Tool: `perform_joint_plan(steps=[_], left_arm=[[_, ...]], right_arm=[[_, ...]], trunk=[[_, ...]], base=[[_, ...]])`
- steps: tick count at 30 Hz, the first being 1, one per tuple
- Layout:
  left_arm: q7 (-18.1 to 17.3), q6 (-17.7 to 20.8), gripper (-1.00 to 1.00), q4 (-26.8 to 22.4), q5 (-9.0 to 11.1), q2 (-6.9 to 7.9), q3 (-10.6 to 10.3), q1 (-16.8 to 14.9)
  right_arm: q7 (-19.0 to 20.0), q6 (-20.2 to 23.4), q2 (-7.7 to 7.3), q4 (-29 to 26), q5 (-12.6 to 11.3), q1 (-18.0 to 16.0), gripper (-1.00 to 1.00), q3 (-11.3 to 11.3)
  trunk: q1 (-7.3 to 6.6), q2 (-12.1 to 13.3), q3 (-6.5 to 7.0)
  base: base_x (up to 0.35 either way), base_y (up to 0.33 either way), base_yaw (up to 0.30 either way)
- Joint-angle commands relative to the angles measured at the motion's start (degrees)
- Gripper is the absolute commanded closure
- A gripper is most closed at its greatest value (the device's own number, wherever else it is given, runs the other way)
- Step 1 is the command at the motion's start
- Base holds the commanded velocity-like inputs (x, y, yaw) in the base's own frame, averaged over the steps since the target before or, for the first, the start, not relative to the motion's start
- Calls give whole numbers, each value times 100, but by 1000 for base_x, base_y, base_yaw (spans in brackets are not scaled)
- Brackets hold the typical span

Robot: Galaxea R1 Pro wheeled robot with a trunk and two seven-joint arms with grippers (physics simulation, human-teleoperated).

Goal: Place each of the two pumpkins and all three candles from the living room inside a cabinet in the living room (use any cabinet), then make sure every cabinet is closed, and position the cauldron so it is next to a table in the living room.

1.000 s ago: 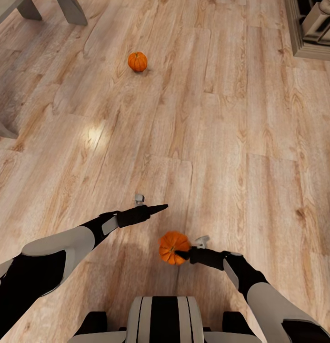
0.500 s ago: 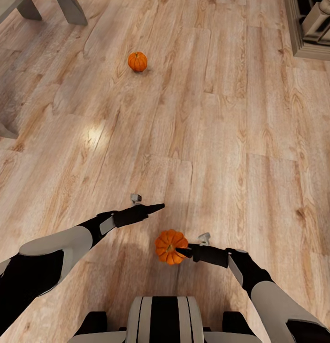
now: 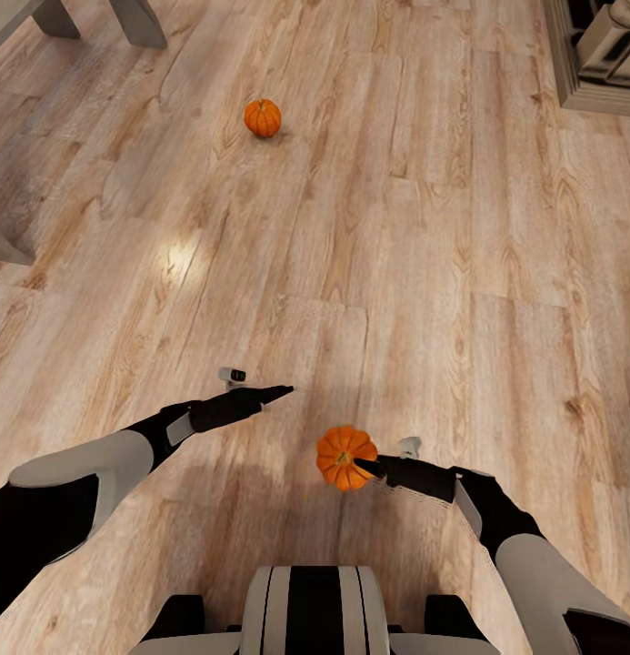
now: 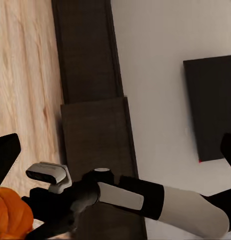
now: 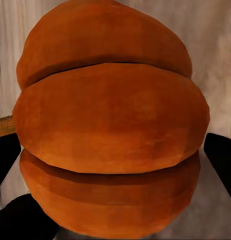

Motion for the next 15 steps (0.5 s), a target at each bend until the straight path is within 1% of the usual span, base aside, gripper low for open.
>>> perform_joint_plan(steps=[1,3,5,6,7,10,11,13,15], left_arm=[[0,6,-100,6,2,33,-2,0],[0,8,-100,13,7,45,-2,0],[0,9,-100,16,8,49,-2,0],[0,9,-100,20,4,50,-4,0],[0,9,-100,23,3,50,-6,0],[0,18,-100,66,1,53,-12,0],[0,24,-100,152,1,49,-16,0],[0,35,-100,277,0,45,-23,0],[0,32,-100,365,0,50,-27,0]], right_arm=[[-2,317,-13,-167,9,2,100,-16],[-2,536,-42,-372,9,2,100,-28],[-2,609,-96,-488,4,6,100,-39],[-2,634,-121,-533,2,8,100,-83],[-2,645,-134,-557,1,9,100,-147],[4,669,-216,-611,9,10,100,-630],[5,705,-260,-625,10,10,100,-734],[6,859,-351,-695,11,10,100,-803],[5,1123,-410,-897,9,16,100,-832]], trunk=[[0,0,0],[0,0,0],[0,0,0],[0,0,0],[0,0,0],[0,0,0],[0,0,0],[0,0,0],[0,0,0]], base=[[0,0,0],[0,0,0],[0,0,0],[0,0,0],[0,0,0],[0,0,0],[0,0,0],[0,0,0],[0,0,0]])
